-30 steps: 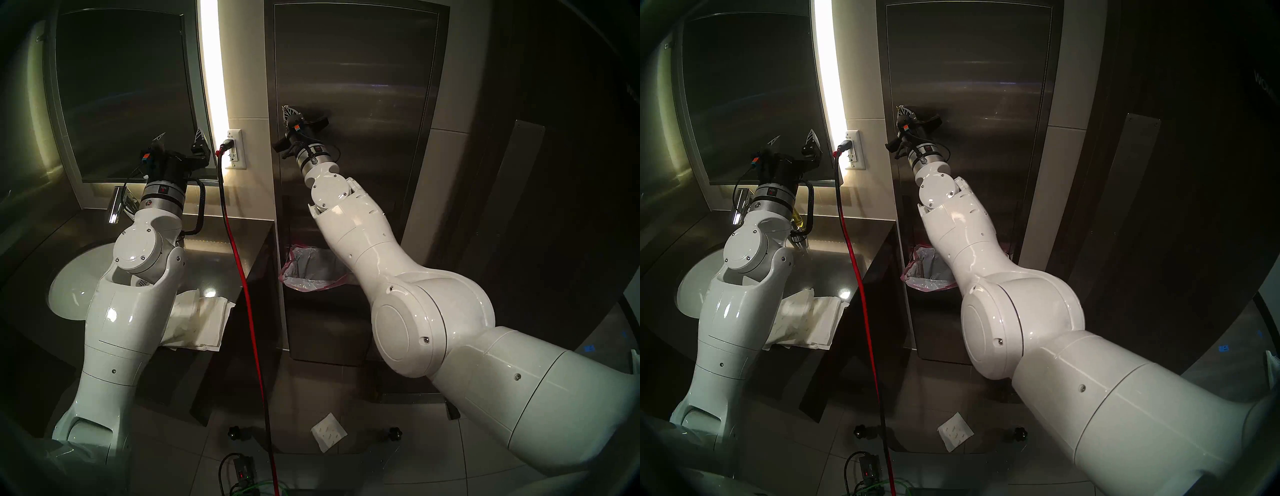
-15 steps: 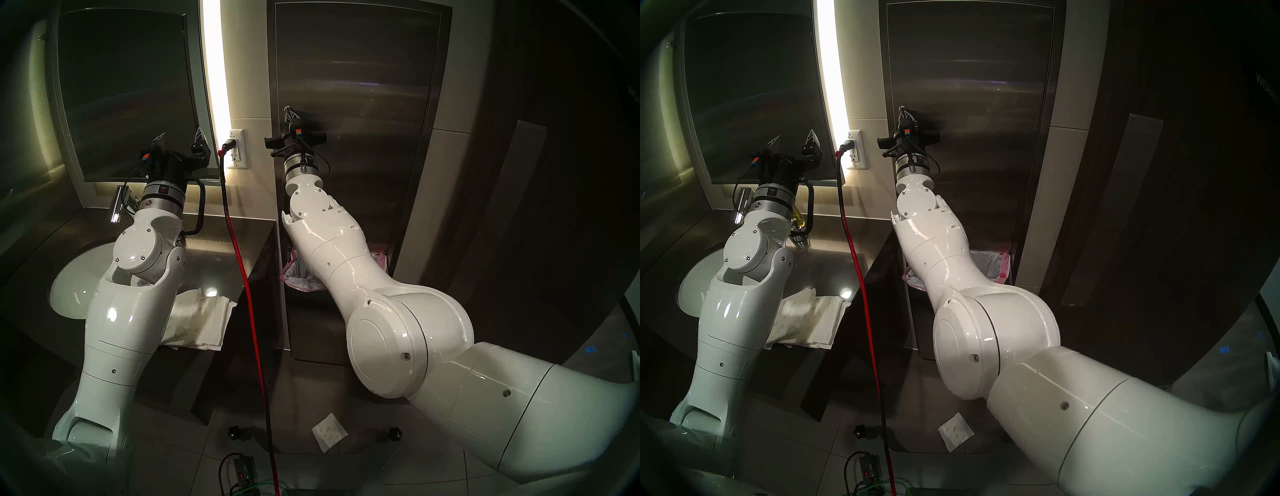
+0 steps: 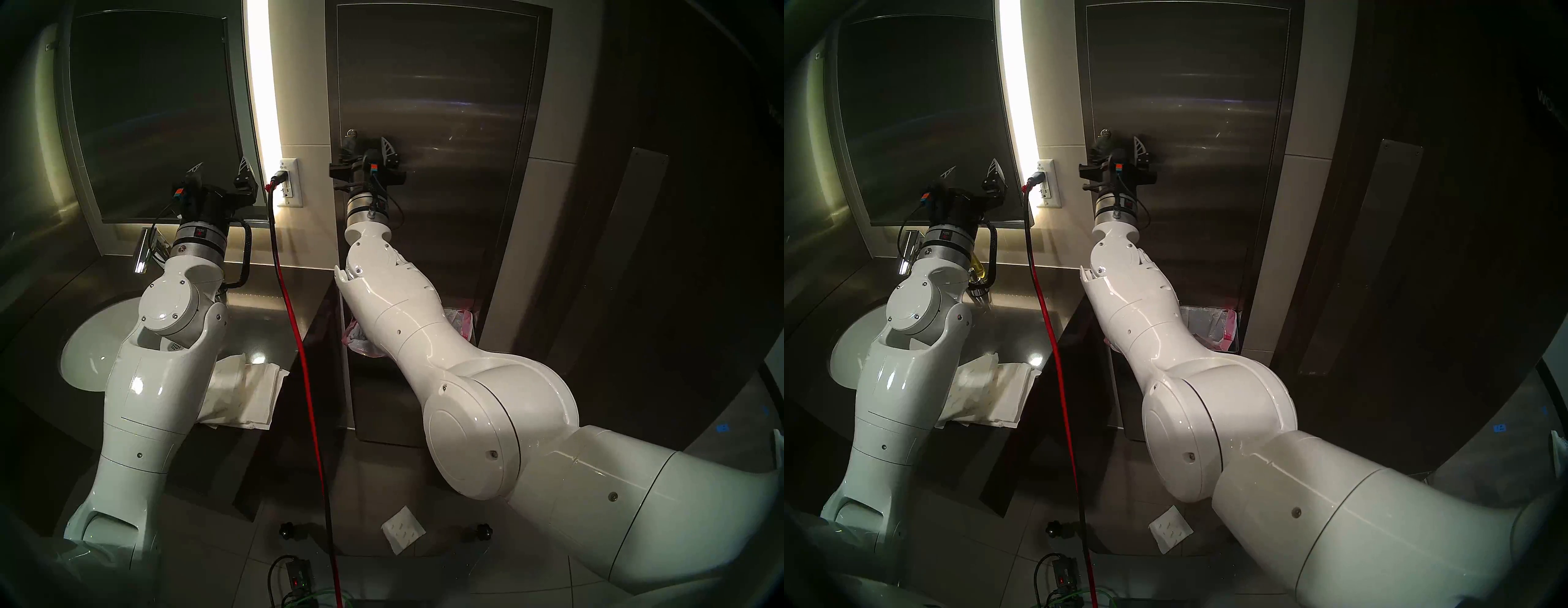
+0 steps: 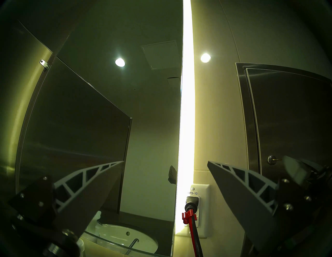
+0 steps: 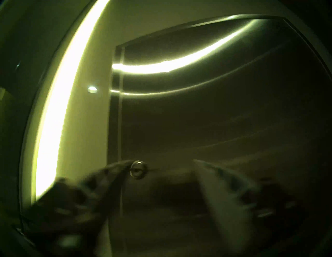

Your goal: Twist key and open towel dispenser

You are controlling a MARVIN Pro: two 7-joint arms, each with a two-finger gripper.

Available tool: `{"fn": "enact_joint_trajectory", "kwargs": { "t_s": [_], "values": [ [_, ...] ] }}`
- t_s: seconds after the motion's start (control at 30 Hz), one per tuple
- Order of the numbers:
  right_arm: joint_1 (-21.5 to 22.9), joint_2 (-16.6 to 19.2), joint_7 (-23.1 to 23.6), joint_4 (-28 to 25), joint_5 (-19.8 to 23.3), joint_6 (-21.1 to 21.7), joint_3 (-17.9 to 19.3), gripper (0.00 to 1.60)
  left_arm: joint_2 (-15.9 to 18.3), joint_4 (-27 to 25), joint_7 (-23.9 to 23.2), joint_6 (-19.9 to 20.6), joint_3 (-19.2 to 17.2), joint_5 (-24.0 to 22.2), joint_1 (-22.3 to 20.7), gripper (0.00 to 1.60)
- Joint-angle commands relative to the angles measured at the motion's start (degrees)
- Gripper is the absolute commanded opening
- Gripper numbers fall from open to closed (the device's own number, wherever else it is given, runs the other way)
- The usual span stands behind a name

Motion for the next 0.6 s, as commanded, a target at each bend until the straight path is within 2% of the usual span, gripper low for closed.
{"fn": "enact_joint_trajectory", "kwargs": {
  "t_s": [0.0, 0.3, 0.37, 0.5, 0.57],
  "values": [
    [1.5, 0.9, 0.6, -3.2, -4.4, 1.5, -3.4, 1.6, 0.0, -0.4, 0.0, -0.1, -0.1, 0.0, -0.9, 1.6],
    [4.4, 5.3, 1.1, -3.0, -8.0, 4.1, -4.6, 1.6, 0.0, -0.4, 0.0, -0.1, -0.1, 0.0, -0.9, 1.6],
    [5.0, 8.3, 2.2, -2.2, -12.5, 4.9, -7.6, 1.51, 0.0, -0.4, 0.0, -0.1, -0.1, 0.0, -0.8, 1.6],
    [5.6, 10.1, 2.4, -1.5, -14.5, 6.4, -8.5, 1.39, 0.0, -0.4, 0.0, -0.1, -0.1, 0.0, -0.8, 1.6],
    [6.4, 11.5, 3.3, -1.2, -16.2, 7.8, -9.3, 1.24, 0.0, -0.4, 0.0, -0.1, -0.1, 0.0, -0.8, 1.6]
  ]
}}
